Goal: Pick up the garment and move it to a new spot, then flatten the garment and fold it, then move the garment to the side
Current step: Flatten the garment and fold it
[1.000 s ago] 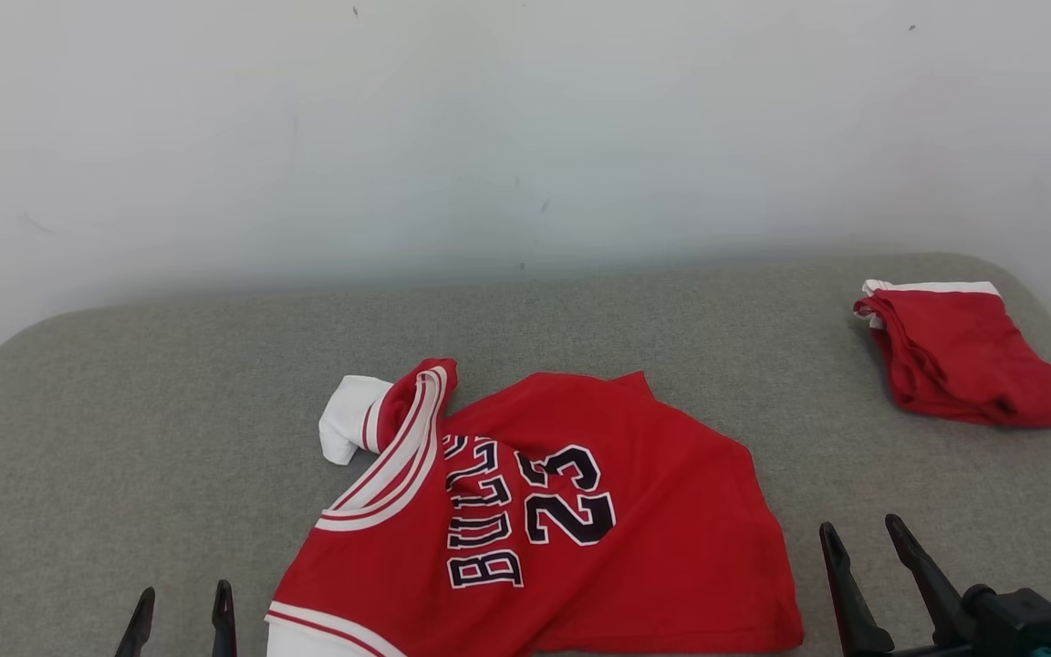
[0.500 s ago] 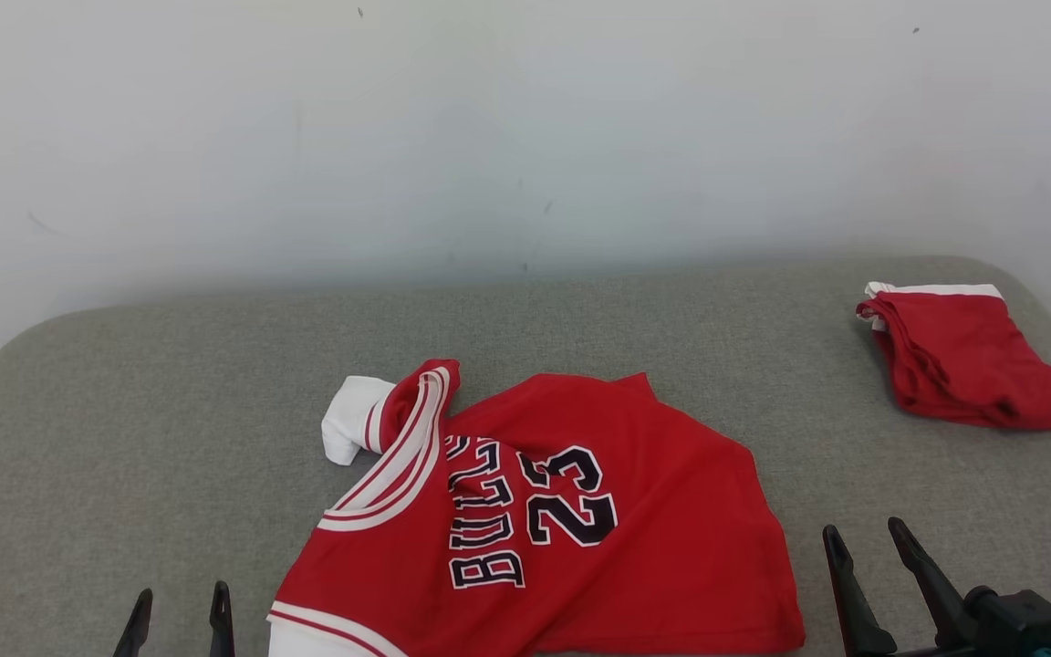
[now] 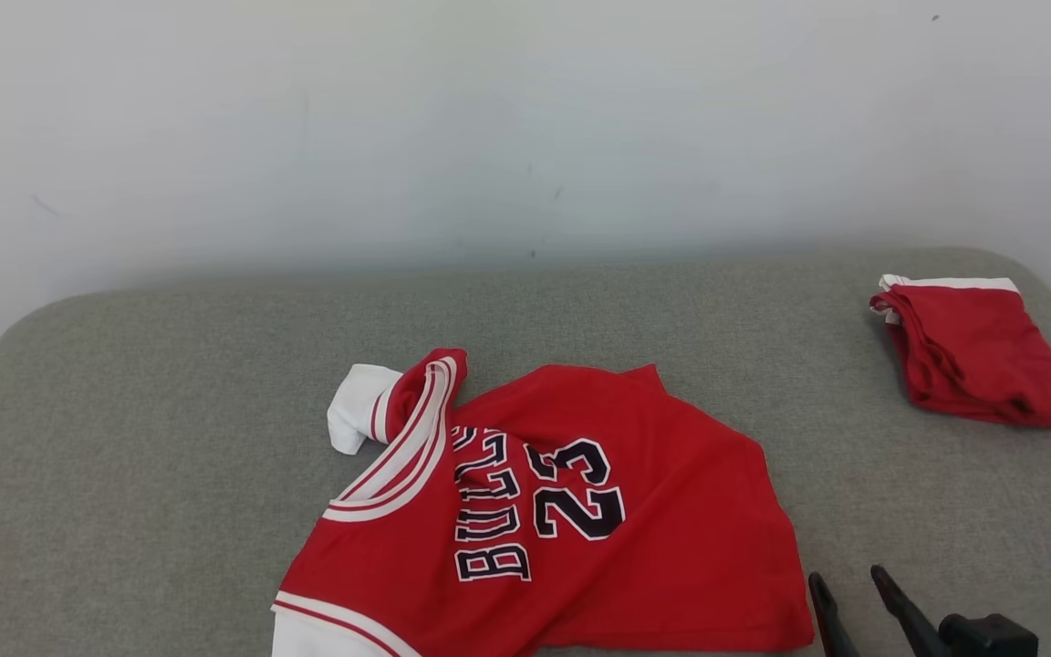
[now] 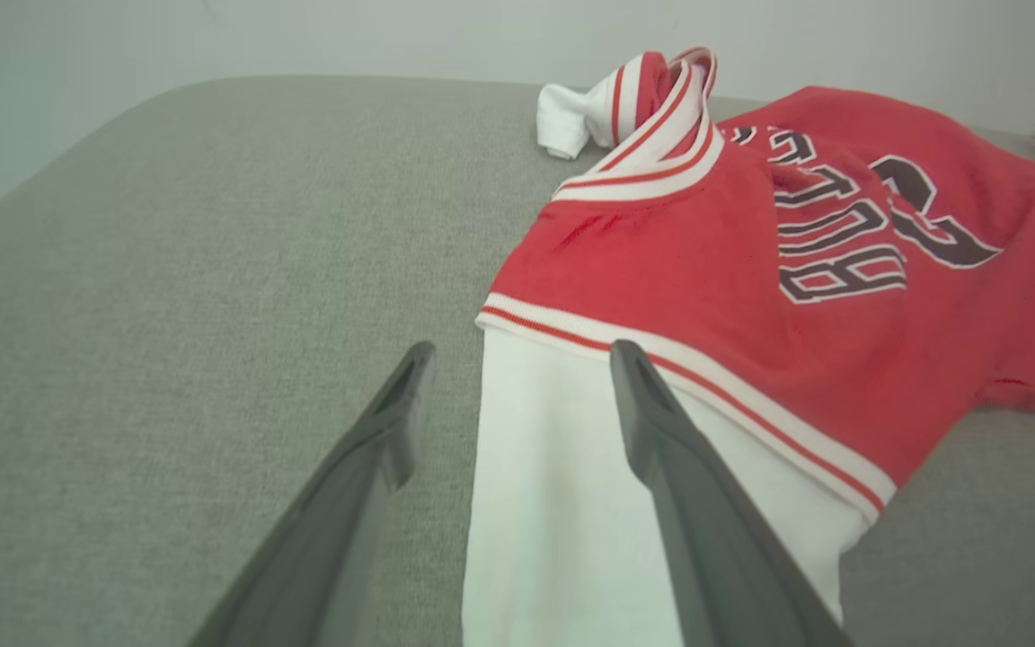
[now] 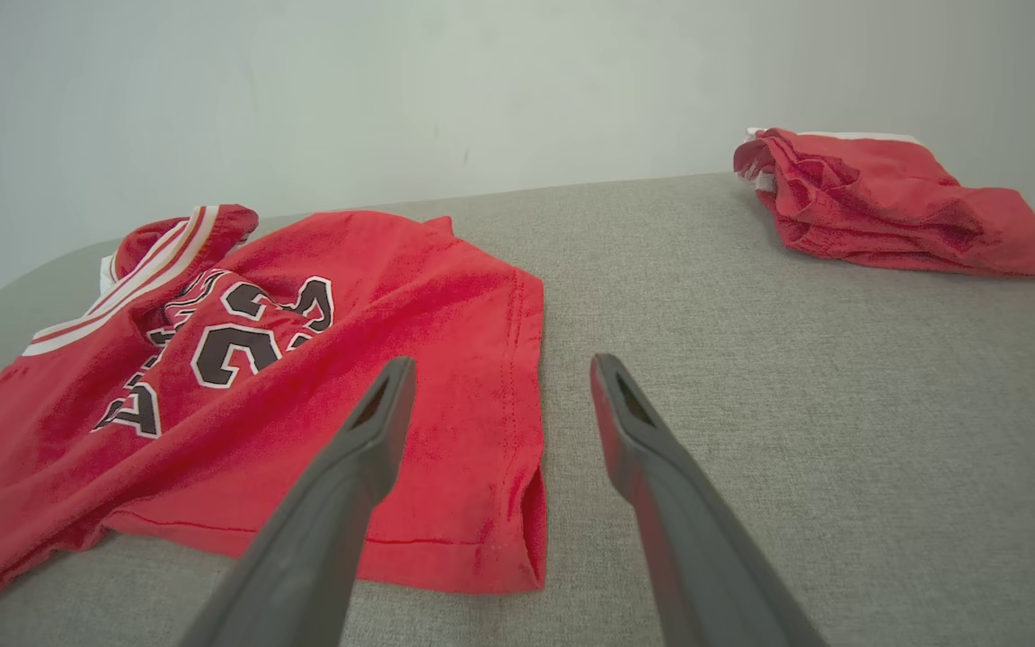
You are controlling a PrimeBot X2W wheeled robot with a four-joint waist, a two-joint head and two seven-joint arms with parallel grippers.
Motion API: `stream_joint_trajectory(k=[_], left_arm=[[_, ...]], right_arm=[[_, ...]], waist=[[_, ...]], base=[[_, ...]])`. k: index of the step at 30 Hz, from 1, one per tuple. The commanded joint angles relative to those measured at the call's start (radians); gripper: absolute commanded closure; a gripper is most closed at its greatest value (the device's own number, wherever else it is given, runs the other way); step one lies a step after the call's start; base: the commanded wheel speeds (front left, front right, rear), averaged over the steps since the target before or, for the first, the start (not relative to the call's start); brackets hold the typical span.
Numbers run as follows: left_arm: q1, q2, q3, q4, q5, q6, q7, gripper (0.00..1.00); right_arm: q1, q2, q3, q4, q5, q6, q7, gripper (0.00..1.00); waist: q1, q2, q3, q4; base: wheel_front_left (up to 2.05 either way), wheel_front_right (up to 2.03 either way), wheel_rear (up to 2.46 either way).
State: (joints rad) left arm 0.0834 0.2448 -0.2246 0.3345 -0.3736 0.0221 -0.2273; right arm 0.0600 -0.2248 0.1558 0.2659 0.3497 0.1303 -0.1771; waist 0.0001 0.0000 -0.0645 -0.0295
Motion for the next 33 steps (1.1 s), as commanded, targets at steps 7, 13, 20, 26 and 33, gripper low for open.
stream_joint_trajectory(k=[7,13,20,26,33], left_arm=[[-0.017,-0.035,-0.027,0.169,-0.028,-0.04,-0.005,0.0],[-0.058,-0.046,-0.024,0.315,-0.046,-0.071,-0.022,0.0],[-0.116,-0.065,-0.038,0.43,-0.058,-0.102,-0.028,0.0],[-0.168,-0.085,-0.052,0.523,-0.076,-0.129,-0.029,0.0],[-0.204,-0.11,-0.087,0.578,-0.1,-0.152,-0.027,1.0]], right_arm=[[-0.022,-0.005,0.039,0.111,0.021,0.001,-0.014,0.0],[-0.063,0.015,0.082,0.238,0.041,0.001,-0.031,0.0],[-0.142,0.032,0.114,0.373,0.061,0.001,-0.057,0.0],[-0.198,0.033,0.147,0.468,0.08,0.001,-0.072,0.0],[-0.223,0.026,0.185,0.507,0.125,0.001,-0.085,1.0]], waist=[[-0.0001,0.0,0.015,0.008],[-0.0001,0.0,0.023,0.017],[-0.0001,0.0,0.035,0.023],[-0.0001,0.0,0.043,0.033],[-0.0001,0.0,0.046,0.038]], base=[[0.0,0.0,0.0],[0.0,0.0,0.0],[0.0,0.0,0.0],[0.0,0.0,0.0],[0.0,0.0,0.0]])
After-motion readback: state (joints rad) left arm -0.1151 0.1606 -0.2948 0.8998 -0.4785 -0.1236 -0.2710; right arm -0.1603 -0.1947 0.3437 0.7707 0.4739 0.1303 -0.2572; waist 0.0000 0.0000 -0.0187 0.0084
